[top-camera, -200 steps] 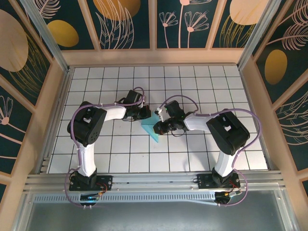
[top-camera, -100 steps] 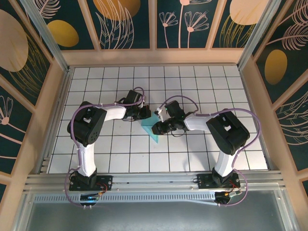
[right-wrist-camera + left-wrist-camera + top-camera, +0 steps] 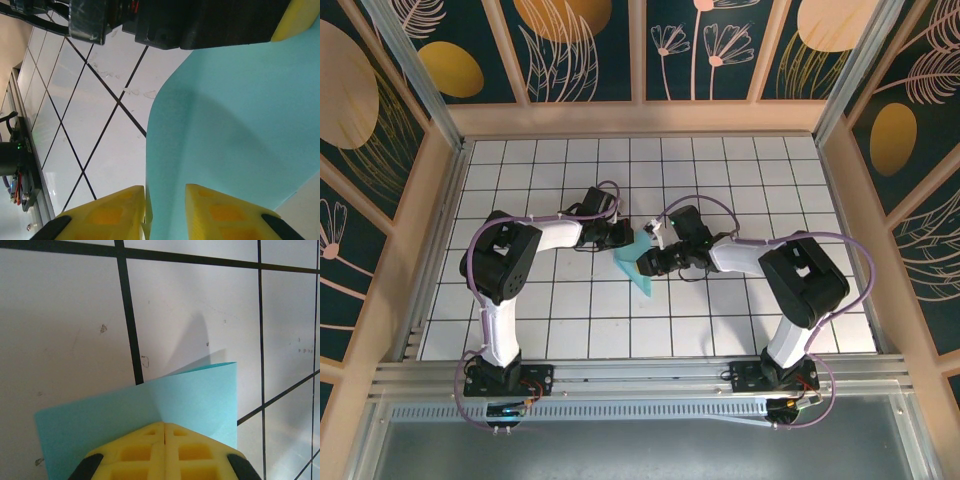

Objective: Fold a paper plane with a square sheet of paper (fold left side to right side)
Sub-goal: Third fold the triangle at the center of the table.

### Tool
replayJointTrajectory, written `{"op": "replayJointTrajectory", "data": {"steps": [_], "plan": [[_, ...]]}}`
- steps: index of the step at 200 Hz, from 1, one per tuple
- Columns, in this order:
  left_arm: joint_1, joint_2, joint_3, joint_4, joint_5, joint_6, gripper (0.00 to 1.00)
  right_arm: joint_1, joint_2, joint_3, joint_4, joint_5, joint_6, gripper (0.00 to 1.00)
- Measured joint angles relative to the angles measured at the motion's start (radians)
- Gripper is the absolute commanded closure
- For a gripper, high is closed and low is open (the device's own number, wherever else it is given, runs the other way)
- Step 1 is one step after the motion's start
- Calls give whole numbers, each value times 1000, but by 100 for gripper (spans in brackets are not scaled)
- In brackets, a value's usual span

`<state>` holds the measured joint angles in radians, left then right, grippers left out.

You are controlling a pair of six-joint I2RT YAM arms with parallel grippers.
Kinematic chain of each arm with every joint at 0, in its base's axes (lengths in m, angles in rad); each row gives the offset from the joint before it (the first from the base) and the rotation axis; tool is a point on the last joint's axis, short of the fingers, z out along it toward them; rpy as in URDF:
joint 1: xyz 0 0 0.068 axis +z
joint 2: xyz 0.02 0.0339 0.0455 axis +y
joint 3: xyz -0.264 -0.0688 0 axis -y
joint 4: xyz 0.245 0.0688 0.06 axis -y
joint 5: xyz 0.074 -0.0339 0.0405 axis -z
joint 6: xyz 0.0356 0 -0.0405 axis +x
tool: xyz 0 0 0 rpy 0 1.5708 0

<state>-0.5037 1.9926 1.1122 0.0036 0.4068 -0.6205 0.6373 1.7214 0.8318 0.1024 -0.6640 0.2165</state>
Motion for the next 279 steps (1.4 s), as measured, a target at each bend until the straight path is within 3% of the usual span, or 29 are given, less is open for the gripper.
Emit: {"op": "replayJointTrajectory", "data": {"steps": [68, 279], "plan": [[-1, 0, 1, 0, -4, 0, 100, -1, 0, -2, -7, 25, 0, 98], [-3, 5, 8, 0, -15, 0, 100, -1, 73, 47, -60, 126, -8, 100]]}}
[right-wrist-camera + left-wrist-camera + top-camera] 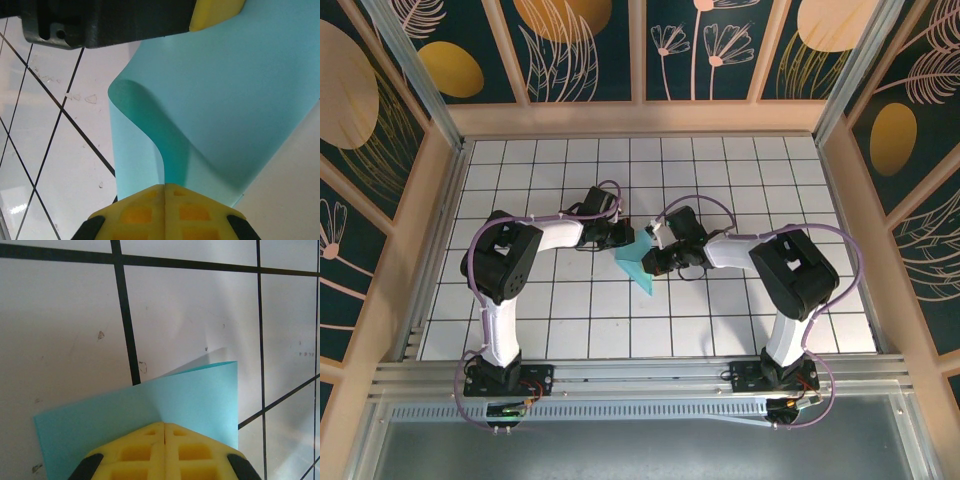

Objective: Fold a paper plane with a square sheet of paper (fold left side to right side)
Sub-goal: Third fold the triangle at the center of the table.

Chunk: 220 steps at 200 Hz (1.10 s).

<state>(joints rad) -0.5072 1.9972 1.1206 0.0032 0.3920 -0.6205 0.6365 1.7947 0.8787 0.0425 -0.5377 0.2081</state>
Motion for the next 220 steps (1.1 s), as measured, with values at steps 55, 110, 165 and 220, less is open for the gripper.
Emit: {"op": "replayJointTrajectory", "data": {"steps": [55, 110, 165, 220], "plan": [[0, 1, 2, 0, 0, 0, 100, 0, 5, 2, 0, 23, 0, 100], [0, 1, 2, 0, 0, 0, 100, 0, 6, 2, 0, 25, 0, 100], [0, 1, 2, 0, 0, 0, 100, 0, 6, 2, 0, 26, 0, 100], [0, 2, 2, 0, 0, 0, 100, 0, 6, 3, 0, 26, 0, 100]]}}
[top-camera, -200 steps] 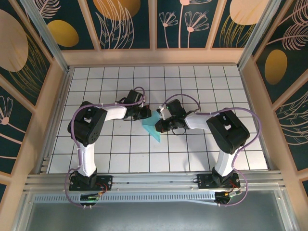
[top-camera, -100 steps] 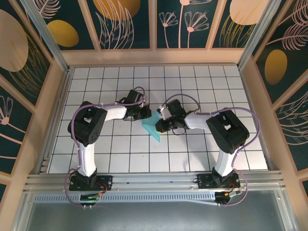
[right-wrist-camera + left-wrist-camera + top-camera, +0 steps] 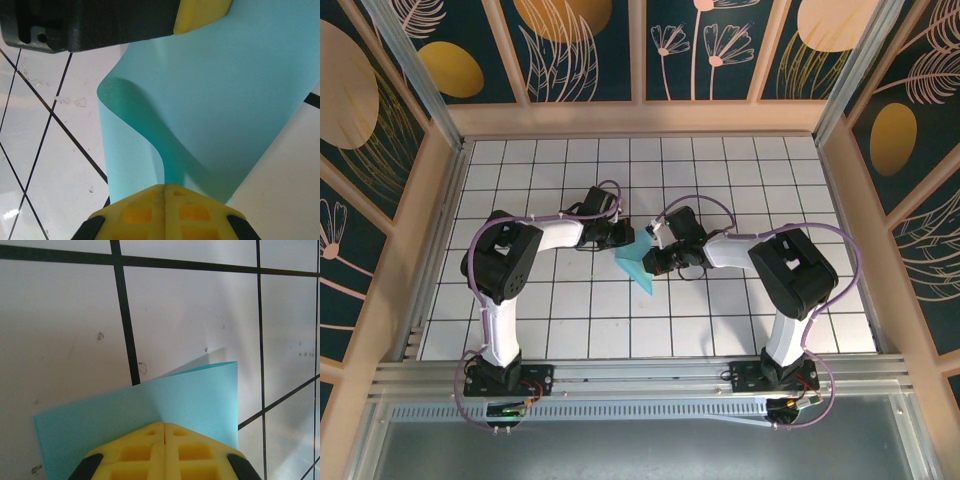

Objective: Fold a paper plane with a square sheet of paper (fold left side to right side)
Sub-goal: Third fold the triangle at the center of the table.

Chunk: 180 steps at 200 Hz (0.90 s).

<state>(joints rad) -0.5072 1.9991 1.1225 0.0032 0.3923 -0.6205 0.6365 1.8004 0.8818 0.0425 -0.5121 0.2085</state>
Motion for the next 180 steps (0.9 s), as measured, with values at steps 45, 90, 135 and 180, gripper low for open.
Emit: {"op": "replayJointTrajectory", "data": {"steps": [45, 90, 135, 180], "plan": [[0, 1, 2, 0, 0, 0, 100, 0, 0, 0, 0, 0, 0, 100], [0, 3, 3, 0, 0, 0, 100, 0, 0, 0, 0, 0, 0, 100], [-2, 3, 3, 0, 0, 0, 100, 0, -2, 0, -1, 0, 0, 100], [-3, 3, 3, 1, 0, 0, 100, 0, -21, 0, -4, 6, 0, 100]]}}
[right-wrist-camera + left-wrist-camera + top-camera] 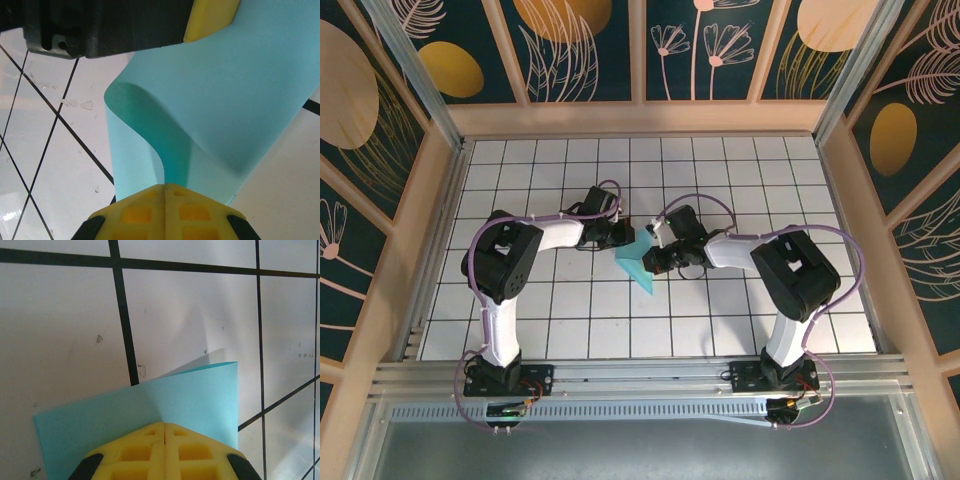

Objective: Fold a paper plane with a square sheet of paper (fold left side to right side)
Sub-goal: Third fold the triangle at the center of the table.

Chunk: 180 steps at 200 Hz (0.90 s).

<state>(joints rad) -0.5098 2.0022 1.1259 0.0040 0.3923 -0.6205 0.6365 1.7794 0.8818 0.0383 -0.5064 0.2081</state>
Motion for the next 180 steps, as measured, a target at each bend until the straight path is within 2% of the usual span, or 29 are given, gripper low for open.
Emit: {"op": "replayJointTrajectory", "data": {"steps": [180], "plan": [[-1, 0, 0, 0, 0, 0, 100, 0, 10, 15, -20, 13, -12, 100]]}}
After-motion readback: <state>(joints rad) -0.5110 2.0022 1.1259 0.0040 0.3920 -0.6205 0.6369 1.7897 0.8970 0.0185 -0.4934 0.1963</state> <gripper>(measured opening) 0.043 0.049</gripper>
